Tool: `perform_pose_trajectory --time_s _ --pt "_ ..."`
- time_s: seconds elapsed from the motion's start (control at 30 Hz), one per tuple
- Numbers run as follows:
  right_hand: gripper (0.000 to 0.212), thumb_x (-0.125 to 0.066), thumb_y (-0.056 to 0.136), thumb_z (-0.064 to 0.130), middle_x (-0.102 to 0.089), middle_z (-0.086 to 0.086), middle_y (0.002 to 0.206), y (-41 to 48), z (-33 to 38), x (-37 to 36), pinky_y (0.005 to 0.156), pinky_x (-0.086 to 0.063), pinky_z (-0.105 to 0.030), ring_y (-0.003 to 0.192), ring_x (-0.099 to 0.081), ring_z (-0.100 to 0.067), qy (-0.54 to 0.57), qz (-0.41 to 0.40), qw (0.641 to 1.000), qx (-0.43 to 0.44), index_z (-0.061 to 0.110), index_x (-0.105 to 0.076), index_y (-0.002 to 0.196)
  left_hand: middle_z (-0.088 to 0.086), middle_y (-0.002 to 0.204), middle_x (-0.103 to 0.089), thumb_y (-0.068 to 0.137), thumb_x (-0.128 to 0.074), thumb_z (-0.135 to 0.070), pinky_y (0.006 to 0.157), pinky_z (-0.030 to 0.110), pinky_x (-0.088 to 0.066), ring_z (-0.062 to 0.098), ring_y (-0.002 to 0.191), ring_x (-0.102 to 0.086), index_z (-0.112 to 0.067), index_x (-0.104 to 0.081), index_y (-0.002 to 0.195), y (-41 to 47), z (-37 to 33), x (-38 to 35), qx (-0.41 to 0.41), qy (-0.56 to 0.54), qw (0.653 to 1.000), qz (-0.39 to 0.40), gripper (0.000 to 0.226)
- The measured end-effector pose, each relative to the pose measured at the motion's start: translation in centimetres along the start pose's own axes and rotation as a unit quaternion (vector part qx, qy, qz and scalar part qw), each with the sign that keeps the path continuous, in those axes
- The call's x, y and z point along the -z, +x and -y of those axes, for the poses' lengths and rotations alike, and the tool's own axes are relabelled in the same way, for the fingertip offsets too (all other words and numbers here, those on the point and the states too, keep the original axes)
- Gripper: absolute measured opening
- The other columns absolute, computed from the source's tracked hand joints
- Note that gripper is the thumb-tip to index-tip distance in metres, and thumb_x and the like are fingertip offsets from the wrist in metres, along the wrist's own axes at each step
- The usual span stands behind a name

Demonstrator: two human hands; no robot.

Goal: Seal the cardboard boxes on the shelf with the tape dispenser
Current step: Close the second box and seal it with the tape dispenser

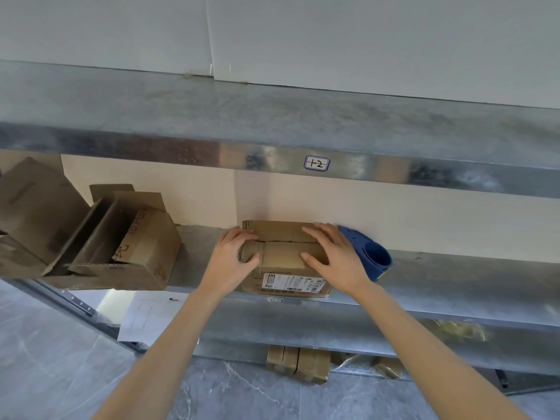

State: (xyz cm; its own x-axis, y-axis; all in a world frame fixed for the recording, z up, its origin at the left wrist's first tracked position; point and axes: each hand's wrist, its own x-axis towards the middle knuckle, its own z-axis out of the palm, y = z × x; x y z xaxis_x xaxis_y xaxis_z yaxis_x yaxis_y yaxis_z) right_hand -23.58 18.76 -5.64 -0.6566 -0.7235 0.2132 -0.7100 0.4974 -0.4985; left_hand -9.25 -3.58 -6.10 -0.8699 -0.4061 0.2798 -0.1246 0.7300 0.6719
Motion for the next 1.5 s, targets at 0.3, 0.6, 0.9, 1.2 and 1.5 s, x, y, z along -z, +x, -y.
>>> perform_pose_trajectory --time_s 0.3,0.6,0.9,1.2,1.5 --pt "0.04 -0.042 0.104 0.039 -0.047 0.0 0.143 -0.2 -0.6 0.3 0.107 -0.037 -0.029 0.133 -0.043 -0.019 0.067 -0.062 0.995 -0.046 0.019 -0.054 0.136 -0.004 0.138 -0.049 0.087 -0.073 -0.025 0.111 0.031 -0.036 0.015 0.136 -0.041 -0.016 -0.066 0.121 -0.3 -1.6 -2.9 0.031 -0.038 0.998 -0.03 0.036" --pt "0.05 -0.049 0.101 0.032 -0.054 -0.016 0.13 -1.8 -7.6 2.0 0.087 -0.049 -0.043 0.117 -0.052 -0.036 -0.029 -0.002 0.973 -0.23 0.02 -0.034 0.147 -0.005 0.139 -0.049 0.086 -0.074 -0.022 0.116 0.033 -0.033 0.015 0.141 -0.037 -0.017 -0.067 0.12 -0.5 -2.3 -4.0 0.05 -0.054 0.996 -0.049 0.035" --pt "0.074 -0.05 0.098 0.028 -0.067 -0.009 0.099 -1.4 -10.2 1.4 0.065 -0.058 -0.04 0.077 -0.065 -0.024 -0.084 0.166 0.958 -0.22 0.043 -0.003 0.154 -0.008 0.139 -0.05 0.085 -0.075 -0.024 0.114 0.02 -0.028 0.005 0.14 -0.036 -0.021 -0.066 0.119 -0.6 -2.0 -4.1 0.049 -0.045 0.996 -0.052 0.035" --pt "0.087 -0.061 0.092 0.016 -0.062 -0.015 0.08 0.8 -12.0 2.8 0.058 -0.048 -0.032 0.065 -0.057 -0.024 -0.002 0.241 0.952 -0.19 0.043 -0.006 0.153 -0.008 0.139 -0.05 0.087 -0.076 -0.024 0.11 0.008 -0.024 -0.002 0.134 -0.037 -0.018 -0.067 0.121 -0.7 -2.1 -3.7 0.045 -0.034 0.997 -0.049 0.036" --pt "0.093 -0.069 0.082 0.007 -0.061 -0.018 0.098 1.0 -12.2 3.9 0.053 -0.046 -0.029 0.068 -0.057 -0.024 0.029 0.24 0.951 -0.192 0.043 -0.013 0.147 -0.019 0.152 -0.04 0.084 -0.071 -0.051 0.115 0.026 -0.022 -0.003 0.148 -0.016 -0.029 -0.06 0.131 -0.7 -1.4 -2.4 0.031 -0.008 0.999 0.016 0.053"
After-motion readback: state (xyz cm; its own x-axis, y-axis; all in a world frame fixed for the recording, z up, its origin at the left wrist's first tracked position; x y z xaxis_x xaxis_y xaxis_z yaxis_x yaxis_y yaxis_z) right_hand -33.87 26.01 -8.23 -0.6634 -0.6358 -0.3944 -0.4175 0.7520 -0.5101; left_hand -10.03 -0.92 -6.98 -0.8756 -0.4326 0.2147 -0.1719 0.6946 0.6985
